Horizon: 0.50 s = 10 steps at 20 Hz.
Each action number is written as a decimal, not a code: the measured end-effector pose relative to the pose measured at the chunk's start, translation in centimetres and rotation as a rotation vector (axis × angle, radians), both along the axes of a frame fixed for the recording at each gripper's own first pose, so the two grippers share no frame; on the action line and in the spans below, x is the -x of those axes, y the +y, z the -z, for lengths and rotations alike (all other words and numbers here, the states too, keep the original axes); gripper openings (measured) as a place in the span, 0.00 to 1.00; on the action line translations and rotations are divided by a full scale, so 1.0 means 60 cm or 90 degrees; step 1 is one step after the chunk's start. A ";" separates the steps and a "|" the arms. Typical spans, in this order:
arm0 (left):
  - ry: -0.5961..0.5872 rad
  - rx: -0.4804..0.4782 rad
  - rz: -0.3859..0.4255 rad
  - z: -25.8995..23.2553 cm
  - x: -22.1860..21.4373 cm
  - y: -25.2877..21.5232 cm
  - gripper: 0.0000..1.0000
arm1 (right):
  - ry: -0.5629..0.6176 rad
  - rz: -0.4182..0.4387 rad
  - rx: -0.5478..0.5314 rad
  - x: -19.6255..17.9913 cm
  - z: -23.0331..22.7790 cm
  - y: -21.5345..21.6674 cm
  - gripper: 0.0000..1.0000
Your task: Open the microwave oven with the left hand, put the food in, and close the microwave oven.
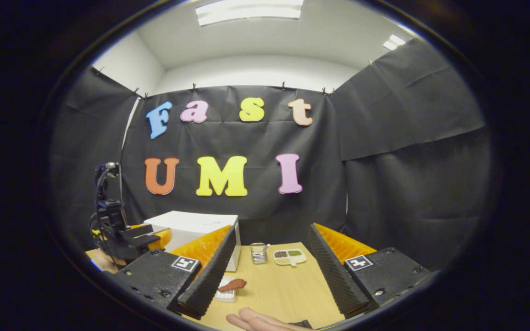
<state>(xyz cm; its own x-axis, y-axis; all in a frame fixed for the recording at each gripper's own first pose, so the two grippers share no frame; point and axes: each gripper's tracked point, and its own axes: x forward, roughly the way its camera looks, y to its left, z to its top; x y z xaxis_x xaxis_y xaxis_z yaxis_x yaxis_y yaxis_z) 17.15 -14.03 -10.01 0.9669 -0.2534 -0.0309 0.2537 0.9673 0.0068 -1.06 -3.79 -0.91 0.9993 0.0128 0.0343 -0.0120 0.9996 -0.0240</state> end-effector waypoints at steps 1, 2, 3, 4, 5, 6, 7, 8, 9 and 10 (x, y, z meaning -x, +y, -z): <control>0.011 -0.007 -0.005 0.020 -0.018 -0.003 0.91 | -0.002 0.003 0.000 -0.001 0.000 -0.007 1.00; 0.022 -0.010 -0.008 0.042 -0.033 -0.008 0.91 | -0.004 0.005 0.000 -0.001 0.001 -0.012 1.00; 0.034 -0.011 -0.014 0.060 -0.048 -0.012 0.91 | -0.004 0.005 0.001 0.000 0.004 -0.016 1.00; 0.044 -0.011 -0.018 0.076 -0.064 -0.017 0.91 | -0.004 0.003 0.001 0.000 0.007 -0.020 1.00; 0.048 -0.010 -0.020 0.091 -0.079 -0.025 0.91 | -0.004 0.002 0.002 -0.001 0.011 -0.025 1.00; 0.054 -0.010 -0.020 0.107 -0.093 -0.032 0.91 | -0.004 0.002 0.003 -0.001 0.013 -0.029 1.00; 0.061 -0.011 -0.019 0.124 -0.108 -0.041 0.91 | -0.002 0.002 0.004 -0.002 0.017 -0.034 1.00; 0.067 -0.009 -0.017 0.139 -0.121 -0.049 0.91 | -0.001 0.002 0.005 -0.004 0.021 -0.040 1.00; 0.073 -0.007 -0.012 0.153 -0.133 -0.059 0.91 | 0.000 0.003 0.006 -0.007 0.026 -0.046 1.00; 0.078 -0.006 -0.015 0.167 -0.144 -0.067 0.91 | 0.001 0.004 0.006 -0.011 0.028 -0.052 1.00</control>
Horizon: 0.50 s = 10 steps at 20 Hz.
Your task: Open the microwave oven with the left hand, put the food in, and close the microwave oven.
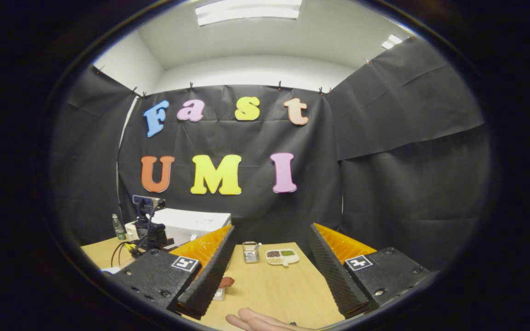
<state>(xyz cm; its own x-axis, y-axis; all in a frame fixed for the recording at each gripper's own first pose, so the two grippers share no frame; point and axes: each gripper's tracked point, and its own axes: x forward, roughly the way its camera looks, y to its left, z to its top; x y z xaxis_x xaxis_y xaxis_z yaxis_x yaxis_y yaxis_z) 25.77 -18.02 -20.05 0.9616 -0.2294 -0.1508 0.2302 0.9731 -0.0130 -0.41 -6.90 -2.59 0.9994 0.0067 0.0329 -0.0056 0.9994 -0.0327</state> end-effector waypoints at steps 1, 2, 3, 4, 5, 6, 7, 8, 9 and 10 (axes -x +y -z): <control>0.006 -0.002 -0.004 0.014 -0.011 -0.002 0.91 | 0.002 0.002 0.002 -0.004 0.005 -0.006 1.00; 0.012 -0.004 -0.004 0.027 -0.023 -0.009 0.91 | 0.003 0.004 0.003 -0.007 0.008 -0.012 0.91; 0.008 -0.006 0.010 0.039 -0.034 -0.024 0.90 | 0.003 0.006 0.003 -0.010 0.014 -0.019 0.91; 0.011 -0.016 0.015 0.048 -0.036 -0.028 0.74 | 0.007 0.009 0.003 -0.015 0.020 -0.025 1.00; 0.010 -0.033 0.008 0.058 -0.044 -0.027 0.66 | 0.011 0.010 0.002 -0.017 0.028 -0.029 1.00; 0.014 -0.047 0.012 0.067 -0.052 -0.028 0.57 | 0.014 0.010 0.002 -0.020 0.033 -0.032 1.00; 0.018 -0.052 0.012 0.076 -0.059 -0.032 0.55 | 0.019 0.010 -0.001 -0.025 0.041 -0.035 1.00; 0.019 -0.052 0.008 0.079 -0.061 -0.033 0.47 | 0.022 0.009 -0.003 -0.028 0.045 -0.037 1.00; 0.019 -0.042 0.012 0.077 -0.060 -0.039 0.43 | 0.023 0.006 -0.004 -0.031 0.049 -0.038 1.00; 0.006 -0.041 0.007 0.068 -0.060 -0.043 0.39 | 0.025 0.005 -0.003 -0.035 0.052 -0.041 1.00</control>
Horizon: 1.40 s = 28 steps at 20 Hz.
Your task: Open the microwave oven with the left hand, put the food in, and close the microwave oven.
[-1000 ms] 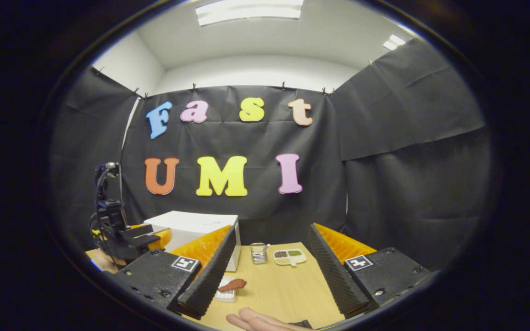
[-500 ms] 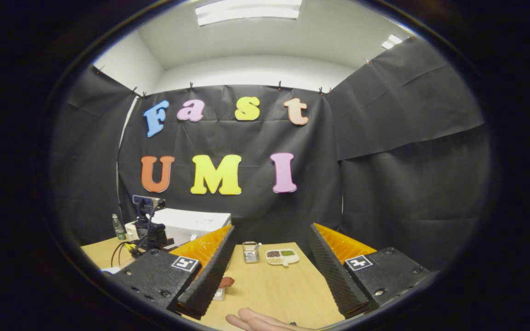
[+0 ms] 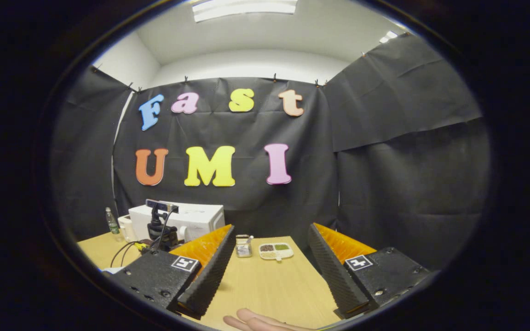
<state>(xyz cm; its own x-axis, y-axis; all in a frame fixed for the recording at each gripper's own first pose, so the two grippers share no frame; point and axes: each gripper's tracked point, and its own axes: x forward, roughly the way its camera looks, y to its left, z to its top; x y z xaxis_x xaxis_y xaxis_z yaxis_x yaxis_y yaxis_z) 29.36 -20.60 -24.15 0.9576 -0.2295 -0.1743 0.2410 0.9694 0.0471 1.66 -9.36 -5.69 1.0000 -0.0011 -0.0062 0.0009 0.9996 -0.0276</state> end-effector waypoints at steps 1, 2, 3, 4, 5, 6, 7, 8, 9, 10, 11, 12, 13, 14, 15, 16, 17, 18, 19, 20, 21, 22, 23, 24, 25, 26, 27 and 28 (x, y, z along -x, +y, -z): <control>-0.023 -0.007 -0.012 -0.013 -0.002 0.003 0.39 | 0.002 0.001 0.001 -0.003 0.007 -0.004 1.00; -0.040 -0.016 -0.028 -0.023 -0.005 0.011 0.40 | 0.005 0.003 0.000 -0.006 0.013 -0.008 1.00; -0.045 -0.021 -0.044 -0.025 -0.006 0.020 0.40 | 0.008 0.004 -0.002 -0.009 0.018 -0.011 1.00; -0.044 -0.021 -0.053 -0.023 -0.008 0.023 0.34 | 0.012 0.005 -0.005 -0.012 0.022 -0.012 1.00; -0.047 -0.009 -0.049 -0.022 -0.011 0.018 0.44 | 0.014 0.006 -0.009 -0.014 0.025 -0.017 1.00; -0.043 -0.006 -0.054 -0.020 -0.012 0.019 0.47 | 0.017 0.007 -0.013 -0.017 0.029 -0.018 1.00; -0.047 -0.007 -0.057 -0.024 -0.011 0.019 0.50 | 0.022 0.006 -0.016 -0.021 0.034 -0.019 1.00; -0.041 -0.011 -0.060 -0.022 -0.007 0.022 0.53 | 0.025 0.004 -0.016 -0.022 0.040 -0.019 1.00; -0.039 -0.009 -0.059 -0.018 -0.003 0.022 0.53 | 0.027 0.004 -0.014 -0.024 0.042 -0.020 1.00; -0.043 -0.015 -0.070 -0.018 0.001 0.031 0.52 | 0.027 0.005 -0.010 -0.025 0.043 -0.022 1.00; -0.050 -0.015 -0.082 -0.017 0.000 0.041 0.53 | 0.028 0.007 -0.007 -0.027 0.048 -0.025 1.00; -0.048 -0.008 -0.081 -0.012 -0.004 0.042 0.56 | 0.028 0.008 -0.008 -0.029 0.051 -0.026 0.91; -0.041 0.001 -0.077 -0.005 -0.009 0.039 0.57 | 0.029 0.004 -0.010 -0.032 0.052 -0.023 0.91; -0.032 0.021 -0.065 -0.001 -0.015 0.030 0.57 | 0.033 0.001 -0.013 -0.034 0.057 -0.020 1.00; -0.026 0.035 -0.057 0.000 -0.021 0.024 0.57 | 0.036 -0.003 -0.014 -0.036 0.060 -0.017 1.00; -0.020 0.037 -0.059 0.002 -0.029 0.023 0.57 | 0.038 -0.006 -0.012 -0.038 0.062 -0.014 1.00; -0.017 0.031 -0.060 0.005 -0.036 0.023 0.56 | 0.037 -0.008 -0.008 -0.040 0.066 -0.015 0.91; -0.006 0.035 -0.054 0.009 -0.042 0.018 0.56 | 0.034 -0.008 -0.002 -0.039 0.066 -0.018 1.00; -0.004 0.033 -0.075 0.010 -0.050 0.025 0.54 | 0.031 -0.006 0.001 -0.040 0.064 -0.023 1.00; 0.025 0.021 -0.083 0.024 -0.060 0.033 0.33 | 0.028 -0.004 0.004 -0.041 0.066 -0.026 1.00; 0.045 0.035 -0.086 0.034 -0.053 0.032 0.21 | 0.028 -0.005 0.004 -0.042 0.068 -0.029 0.91; 0.036 0.037 -0.082 0.025 -0.057 0.030 0.30 | 0.029 -0.007 0.002 -0.042 0.072 -0.029 1.00; 0.036 0.029 -0.083 0.023 -0.057 0.032 0.29 | 0.034 -0.008 -0.003 -0.043 0.076 -0.031 1.00; 0.046 0.017 -0.084 0.031 -0.054 0.032 0.20 | 0.039 -0.007 -0.010 -0.044 0.082 -0.034 1.00; 0.046 0.010 -0.084 0.032 -0.051 0.035 0.20 | 0.045 -0.007 -0.014 -0.044 0.086 -0.036 1.00; 0.050 0.009 -0.084 0.034 -0.052 0.036 0.11 | 0.051 -0.006 -0.015 -0.041 0.092 -0.038 1.00; 0.055 0.017 -0.080 0.036 -0.052 0.034 0.12 | 0.055 -0.006 -0.014 -0.037 0.094 -0.040 1.00; 0.065 0.027 -0.071 0.039 -0.051 0.034 0.12 | 0.055 -0.005 -0.011 -0.034 0.094 -0.043 1.00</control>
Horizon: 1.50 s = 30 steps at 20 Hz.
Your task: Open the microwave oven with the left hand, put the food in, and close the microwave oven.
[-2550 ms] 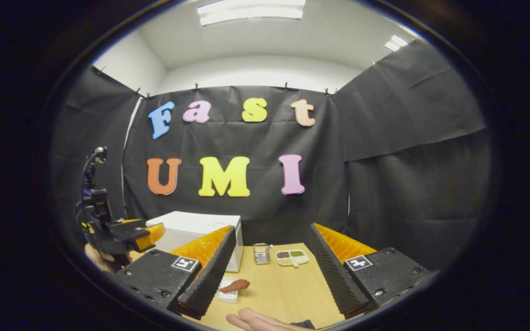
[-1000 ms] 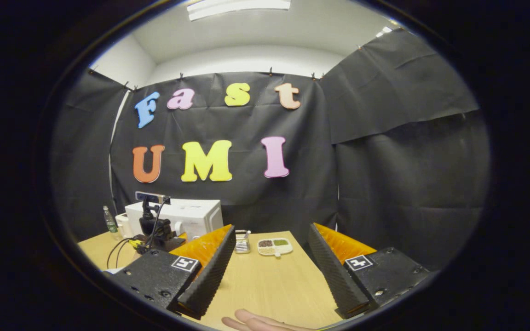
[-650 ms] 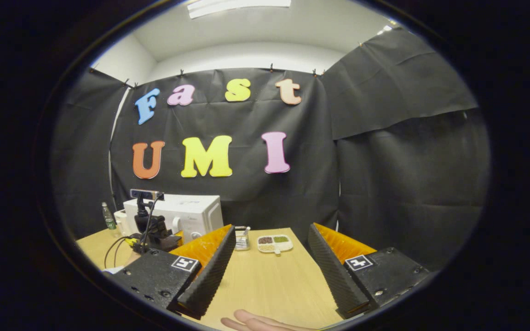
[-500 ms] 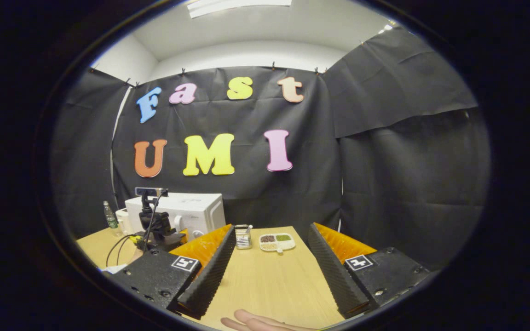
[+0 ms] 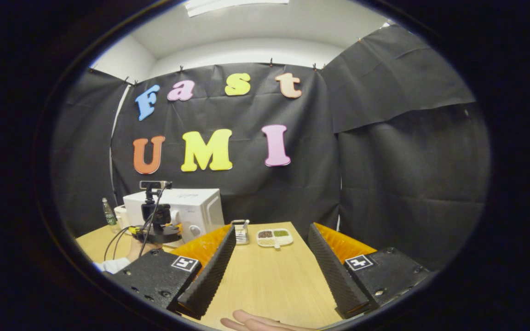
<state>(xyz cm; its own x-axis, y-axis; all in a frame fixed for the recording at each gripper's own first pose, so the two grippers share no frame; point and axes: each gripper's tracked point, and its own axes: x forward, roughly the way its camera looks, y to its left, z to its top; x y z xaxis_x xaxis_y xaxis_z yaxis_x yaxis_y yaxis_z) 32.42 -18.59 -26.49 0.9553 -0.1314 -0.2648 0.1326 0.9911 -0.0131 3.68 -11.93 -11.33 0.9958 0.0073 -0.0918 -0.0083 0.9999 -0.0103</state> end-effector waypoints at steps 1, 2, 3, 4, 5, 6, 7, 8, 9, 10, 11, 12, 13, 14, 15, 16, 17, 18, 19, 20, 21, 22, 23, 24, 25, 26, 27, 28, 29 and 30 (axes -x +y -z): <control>0.003 0.006 0.009 -0.002 0.004 -0.001 0.07 | -0.001 0.005 0.005 0.002 -0.001 -0.006 1.00; 0.002 0.000 0.014 -0.004 0.004 -0.002 0.07 | -0.003 0.011 0.009 0.005 -0.002 -0.012 1.00; 0.001 -0.009 0.017 -0.002 0.004 -0.002 0.07 | -0.005 0.016 0.012 0.006 -0.004 -0.017 1.00; 0.004 -0.006 0.016 -0.001 0.005 0.000 0.07 | -0.006 0.020 0.013 0.005 -0.004 -0.019 1.00; 0.006 0.002 0.018 -0.002 0.005 0.001 0.06 | -0.006 0.021 0.013 0.005 -0.004 -0.021 0.91; 0.010 0.012 0.019 -0.002 0.006 0.000 0.06 | -0.005 0.021 0.012 0.005 -0.002 -0.020 1.00; 0.012 0.017 0.018 -0.001 0.007 0.000 0.06 | -0.002 0.020 0.009 0.003 0.001 -0.020 1.00; 0.012 0.011 0.018 0.000 0.009 -0.001 0.07 | 0.002 0.018 0.007 0.002 0.005 -0.020 1.00; 0.028 0.003 0.014 0.002 0.022 0.000 0.07 | 0.006 0.014 0.006 0.000 0.007 -0.018 1.00; 0.012 -0.003 0.015 -0.011 0.032 0.006 0.07 | 0.009 0.011 0.007 -0.003 0.012 -0.018 1.00; 0.029 0.000 0.023 0.001 0.042 0.007 0.06 | 0.009 0.013 0.008 -0.006 0.011 -0.020 1.00; 0.013 0.000 0.040 -0.007 0.053 0.009 0.06 | 0.009 0.018 0.007 -0.010 0.010 -0.023 1.00; 0.019 0.004 0.049 -0.004 0.066 0.012 0.06 | 0.012 0.020 0.006 -0.013 0.011 -0.022 1.00; 0.019 0.003 0.054 -0.004 0.082 0.019 0.06 | 0.016 0.020 0.005 -0.013 0.011 -0.016 1.00; 0.015 0.001 0.059 -0.007 0.097 0.026 0.06 | 0.021 0.018 0.005 -0.012 0.015 -0.010 1.00; 0.016 -0.005 0.064 -0.006 0.116 0.035 0.06 | 0.027 0.016 0.007 -0.010 0.016 -0.005 1.00; 0.011 -0.006 0.068 -0.009 0.131 0.045 0.06 | 0.031 0.014 0.006 -0.007 0.017 -0.001 1.00; 0.013 -0.005 0.072 -0.009 0.149 0.055 0.06 | 0.036 0.014 0.003 -0.003 0.016 0.003 0.91; 0.012 0.003 0.074 -0.012 0.169 0.067 0.06 | 0.038 0.014 -0.001 0.003 0.016 0.006 1.00; 0.014 0.006 0.076 -0.014 0.186 0.079 0.06 | 0.041 0.013 -0.004 0.008 0.015 0.010 0.91; 0.016 0.008 0.076 -0.013 0.204 0.092 0.06 | 0.047 0.015 -0.009 0.014 0.020 0.014 1.00; 0.009 0.004 0.076 -0.016 0.221 0.106 0.07 | 0.054 0.013 -0.015 0.020 0.022 0.021 1.00; 0.006 0.001 0.075 -0.018 0.238 0.121 0.07 | 0.059 0.006 -0.020 0.028 0.023 0.032 1.00; 0.000 0.000 0.076 -0.019 0.253 0.138 0.07 | 0.063 -0.001 -0.020 0.036 0.025 0.042 0.91; -0.003 0.005 0.077 -0.020 0.268 0.154 0.07 | 0.062 -0.004 -0.014 0.043 0.023 0.050 1.00; -0.001 0.009 0.075 -0.019 0.283 0.173 0.07 | 0.057 -0.007 -0.005 0.050 0.019 0.058 1.00; -0.004 0.007 0.074 -0.022 0.300 0.192 0.07 | 0.053 -0.010 0.006 0.056 0.017 0.068 0.91; -0.006 0.003 0.069 -0.023 0.316 0.216 0.07 | 0.049 -0.013 0.017 0.062 0.014 0.078 0.91; -0.012 0.001 0.063 -0.027 0.330 0.241 0.07 | 0.047 -0.018 0.026 0.067 0.010 0.090 0.91; -0.013 0.002 0.054 -0.027 0.343 0.268 0.07 | 0.045 -0.024 0.032 0.072 0.007 0.103 0.91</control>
